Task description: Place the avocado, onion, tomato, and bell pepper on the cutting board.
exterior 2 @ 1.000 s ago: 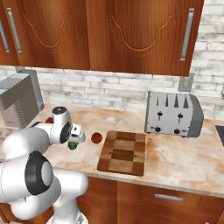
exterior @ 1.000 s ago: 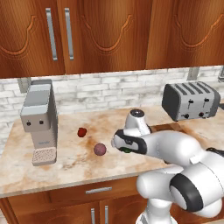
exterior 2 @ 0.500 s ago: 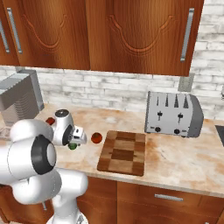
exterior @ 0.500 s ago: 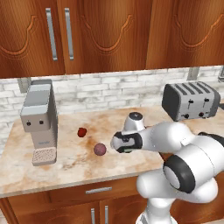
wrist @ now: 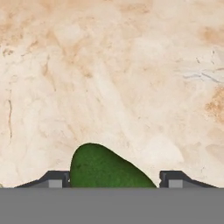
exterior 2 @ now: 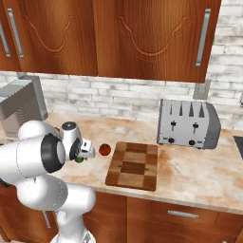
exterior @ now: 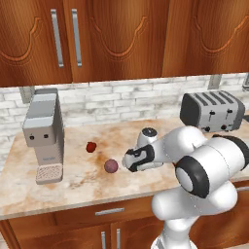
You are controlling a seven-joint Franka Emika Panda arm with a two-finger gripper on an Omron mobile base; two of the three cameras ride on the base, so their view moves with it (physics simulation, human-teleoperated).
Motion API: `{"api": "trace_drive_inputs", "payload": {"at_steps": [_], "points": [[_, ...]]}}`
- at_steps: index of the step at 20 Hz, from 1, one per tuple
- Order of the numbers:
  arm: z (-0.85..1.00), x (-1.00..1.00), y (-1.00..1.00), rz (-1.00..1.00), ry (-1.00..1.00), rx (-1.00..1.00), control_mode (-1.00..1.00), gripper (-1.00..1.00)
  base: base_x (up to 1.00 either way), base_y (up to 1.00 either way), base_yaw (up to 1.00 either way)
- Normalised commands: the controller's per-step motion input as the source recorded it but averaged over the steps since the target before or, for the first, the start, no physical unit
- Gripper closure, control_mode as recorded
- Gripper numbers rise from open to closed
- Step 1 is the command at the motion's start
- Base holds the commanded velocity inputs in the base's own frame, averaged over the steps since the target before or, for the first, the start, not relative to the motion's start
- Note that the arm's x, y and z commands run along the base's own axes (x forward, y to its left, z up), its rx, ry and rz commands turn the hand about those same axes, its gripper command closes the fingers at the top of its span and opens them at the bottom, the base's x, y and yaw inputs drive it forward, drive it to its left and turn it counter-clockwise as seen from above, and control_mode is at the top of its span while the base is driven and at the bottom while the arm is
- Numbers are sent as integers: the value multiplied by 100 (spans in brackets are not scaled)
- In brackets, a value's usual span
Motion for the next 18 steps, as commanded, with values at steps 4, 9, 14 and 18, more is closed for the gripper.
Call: {"api": "trace_drive_inputs", "payload": {"at_steps": [4,9,14,18], "points": [[34,-29,-30,0,-18,0,-100,100,0,0,0],[69,-22,-40,-2,-16,1,-100,100,0,0,0],[75,-5,-69,-4,-10,0,-100,100,0,0,0],[57,3,-74,-10,0,0,-100,100,0,0,0]]}}
